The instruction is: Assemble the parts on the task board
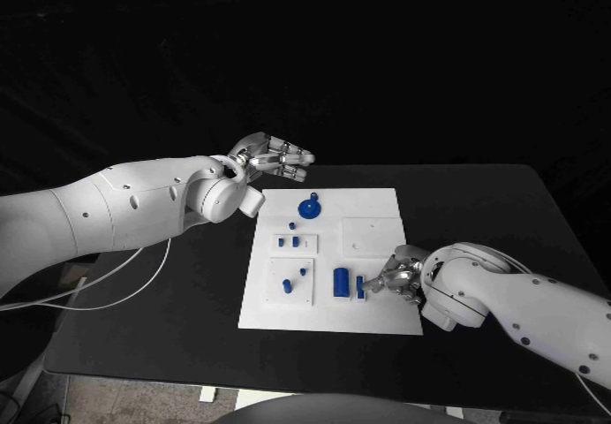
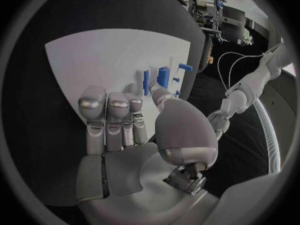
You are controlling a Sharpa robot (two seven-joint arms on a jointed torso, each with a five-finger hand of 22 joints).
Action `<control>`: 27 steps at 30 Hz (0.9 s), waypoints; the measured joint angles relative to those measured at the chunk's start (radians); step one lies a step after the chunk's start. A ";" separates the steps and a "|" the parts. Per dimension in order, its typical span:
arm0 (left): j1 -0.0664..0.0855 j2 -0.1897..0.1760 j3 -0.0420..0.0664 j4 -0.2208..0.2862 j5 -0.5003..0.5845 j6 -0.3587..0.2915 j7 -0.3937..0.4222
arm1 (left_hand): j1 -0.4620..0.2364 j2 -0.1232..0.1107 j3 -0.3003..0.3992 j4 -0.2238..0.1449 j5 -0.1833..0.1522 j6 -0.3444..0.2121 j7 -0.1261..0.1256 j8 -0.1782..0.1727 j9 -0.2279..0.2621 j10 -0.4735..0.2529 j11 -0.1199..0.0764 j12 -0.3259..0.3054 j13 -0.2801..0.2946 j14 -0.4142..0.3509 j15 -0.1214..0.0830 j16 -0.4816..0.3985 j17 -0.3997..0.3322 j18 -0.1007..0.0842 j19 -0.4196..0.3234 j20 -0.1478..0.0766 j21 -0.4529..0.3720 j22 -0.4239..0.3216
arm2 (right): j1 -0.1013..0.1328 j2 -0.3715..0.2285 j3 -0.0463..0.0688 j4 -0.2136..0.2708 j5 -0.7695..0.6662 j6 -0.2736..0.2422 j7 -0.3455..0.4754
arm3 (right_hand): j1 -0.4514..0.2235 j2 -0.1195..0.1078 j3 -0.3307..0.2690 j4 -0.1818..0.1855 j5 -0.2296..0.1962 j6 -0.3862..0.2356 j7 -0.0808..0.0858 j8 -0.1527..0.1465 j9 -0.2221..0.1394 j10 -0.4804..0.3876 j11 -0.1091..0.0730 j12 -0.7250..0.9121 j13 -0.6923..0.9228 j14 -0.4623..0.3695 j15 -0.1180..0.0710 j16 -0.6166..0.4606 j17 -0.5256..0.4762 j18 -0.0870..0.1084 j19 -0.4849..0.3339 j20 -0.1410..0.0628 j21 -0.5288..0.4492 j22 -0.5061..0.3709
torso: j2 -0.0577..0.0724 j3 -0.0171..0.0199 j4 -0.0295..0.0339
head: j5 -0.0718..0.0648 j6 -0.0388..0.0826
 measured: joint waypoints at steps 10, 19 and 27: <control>0.000 0.000 0.000 -0.031 0.024 -0.015 0.029 | 0.005 0.017 -0.006 -0.006 0.000 0.027 -0.016 0.000 0.000 0.056 -0.020 0.000 0.000 0.014 -0.014 0.000 0.002 0.000 0.000 0.000 0.004 0.000 | -0.002 -0.061 0.063 -0.006 0.023 -0.054 0.147 | 0.015 -0.024 -0.023 0.066 0.003 -0.066 0.030 0.000 -0.012 -0.016 0.016 -0.011 -0.005 -0.002 0.002 -0.024 -0.014 0.000 0.000 0.007 -0.043 0.000 | -0.007 -0.0014 -0.0075 | -0.016 0.048; -0.002 0.021 0.000 -0.101 0.120 -0.043 0.088 | 0.013 0.039 -0.015 -0.021 0.004 0.030 -0.020 0.000 0.000 0.063 -0.027 0.000 0.000 0.025 -0.018 0.000 -0.003 0.000 0.002 -0.009 0.004 -0.001 | 0.049 -0.029 0.143 -0.216 0.209 -0.119 0.503 | 0.089 0.103 -0.223 -0.066 0.145 -0.104 0.045 0.000 -0.030 -0.137 0.041 -0.225 -0.188 -0.096 0.030 -0.207 -0.162 0.025 -0.061 0.038 -0.540 -0.061 | -0.029 -0.0113 -0.0223 | -0.031 0.112; -0.014 0.054 0.001 -0.166 0.207 -0.048 0.129 | 0.008 0.045 -0.023 -0.035 0.004 0.029 -0.021 0.000 0.000 0.031 -0.019 0.000 0.000 -0.026 -0.004 0.000 -0.009 0.000 -0.007 -0.001 0.002 -0.006 | 0.081 0.064 0.191 -0.476 0.456 -0.149 0.754 | 0.128 0.163 -0.226 -0.139 0.159 -0.271 0.091 0.002 -0.061 -0.218 0.158 -0.808 -0.991 -0.337 0.193 -0.821 -0.688 0.016 -0.462 0.214 -0.782 -0.681 | -0.048 -0.0090 -0.0285 | -0.035 0.154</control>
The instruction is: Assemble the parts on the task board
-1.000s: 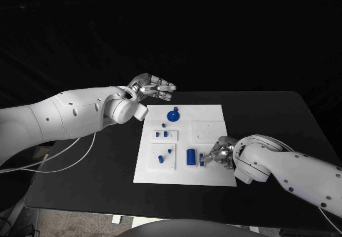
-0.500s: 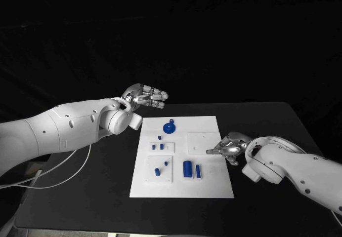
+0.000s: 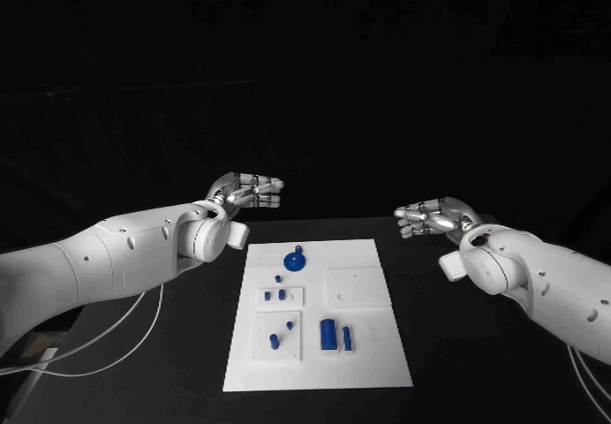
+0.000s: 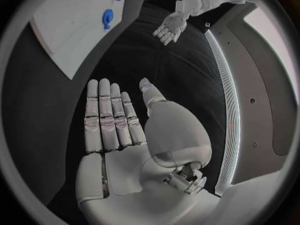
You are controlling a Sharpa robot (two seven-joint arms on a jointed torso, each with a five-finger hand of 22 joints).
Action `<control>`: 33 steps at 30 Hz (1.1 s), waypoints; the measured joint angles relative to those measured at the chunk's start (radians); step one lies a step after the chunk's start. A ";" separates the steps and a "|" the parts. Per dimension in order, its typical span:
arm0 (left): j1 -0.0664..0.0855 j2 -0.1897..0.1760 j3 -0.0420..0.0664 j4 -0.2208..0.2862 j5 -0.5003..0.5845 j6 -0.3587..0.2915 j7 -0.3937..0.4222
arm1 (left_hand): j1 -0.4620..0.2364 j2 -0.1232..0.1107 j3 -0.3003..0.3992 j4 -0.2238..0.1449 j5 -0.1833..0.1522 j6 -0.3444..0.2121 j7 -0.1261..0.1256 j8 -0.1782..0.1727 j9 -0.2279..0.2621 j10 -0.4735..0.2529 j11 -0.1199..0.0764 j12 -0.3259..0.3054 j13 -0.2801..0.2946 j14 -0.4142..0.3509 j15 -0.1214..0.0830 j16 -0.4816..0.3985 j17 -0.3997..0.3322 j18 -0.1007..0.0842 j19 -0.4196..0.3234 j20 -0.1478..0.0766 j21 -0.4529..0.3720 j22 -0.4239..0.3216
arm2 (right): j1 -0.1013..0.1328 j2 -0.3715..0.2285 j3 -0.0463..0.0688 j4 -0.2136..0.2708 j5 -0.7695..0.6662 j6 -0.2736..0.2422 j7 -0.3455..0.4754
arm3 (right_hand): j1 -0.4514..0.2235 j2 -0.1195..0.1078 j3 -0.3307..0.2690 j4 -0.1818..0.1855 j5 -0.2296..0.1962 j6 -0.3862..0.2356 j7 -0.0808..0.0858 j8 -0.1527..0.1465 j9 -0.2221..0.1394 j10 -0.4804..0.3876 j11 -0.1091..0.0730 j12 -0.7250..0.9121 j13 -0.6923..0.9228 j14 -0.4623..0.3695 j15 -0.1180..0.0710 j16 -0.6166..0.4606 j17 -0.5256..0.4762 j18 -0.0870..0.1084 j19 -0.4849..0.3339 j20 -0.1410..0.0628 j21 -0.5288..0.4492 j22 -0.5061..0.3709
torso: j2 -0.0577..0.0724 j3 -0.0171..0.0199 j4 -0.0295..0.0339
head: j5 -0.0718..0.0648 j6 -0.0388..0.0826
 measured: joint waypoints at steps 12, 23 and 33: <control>-0.019 0.021 0.006 -0.025 0.039 -0.002 0.020 | -0.236 0.005 0.029 0.019 -0.090 -0.369 -0.068 -0.031 -0.032 -0.283 -0.062 -0.033 -0.028 -0.318 -0.053 -0.036 -0.036 0.000 -0.512 -0.040 -0.071 -0.041 | 0.004 0.036 0.011 -0.088 0.137 -0.002 0.116 | -0.223 -0.006 -0.029 0.041 -0.108 -0.492 -0.067 -0.035 -0.032 -0.469 -0.049 -0.073 -0.150 -0.373 -0.033 -0.121 -0.322 0.005 -0.513 0.005 -0.028 -0.570 | -0.011 0.0074 0.0055 | -0.006 0.025; -0.129 -0.020 0.073 0.199 0.037 -0.130 0.035 | -1.046 -0.011 0.058 0.042 -0.163 -0.946 -0.118 -0.054 -0.058 -0.985 -0.114 -0.055 -0.053 -1.027 -0.105 -0.058 -0.062 -0.015 -0.927 -0.091 -0.114 -0.073 | 0.000 -0.040 -0.107 0.145 0.242 -0.122 0.172 | -1.042 -0.035 -0.030 0.094 -0.198 -0.885 -0.120 -0.055 -0.057 -1.006 -0.105 -0.095 -0.174 -1.000 -0.087 -0.144 -0.347 -0.048 -0.928 -0.077 -0.058 -0.618 | -0.061 -0.0249 0.0634 | -0.085 0.031; -0.240 -0.060 0.137 0.440 0.033 -0.374 0.081 | -1.298 -0.012 0.061 0.045 -0.169 -1.026 -0.125 -0.058 -0.061 -1.087 -0.123 -0.055 -0.056 -1.132 -0.114 -0.059 -0.065 -0.015 -0.984 -0.099 -0.122 -0.077 | -0.009 -0.135 -0.243 0.434 0.472 -0.370 0.325 | -1.214 -0.038 -0.027 0.102 -0.210 -0.944 -0.128 -0.059 -0.059 -1.088 -0.113 -0.098 -0.177 -1.099 -0.097 -0.146 -0.351 -0.063 -0.992 -0.090 -0.060 -0.624 | -0.092 -0.0448 0.0993 | -0.121 0.034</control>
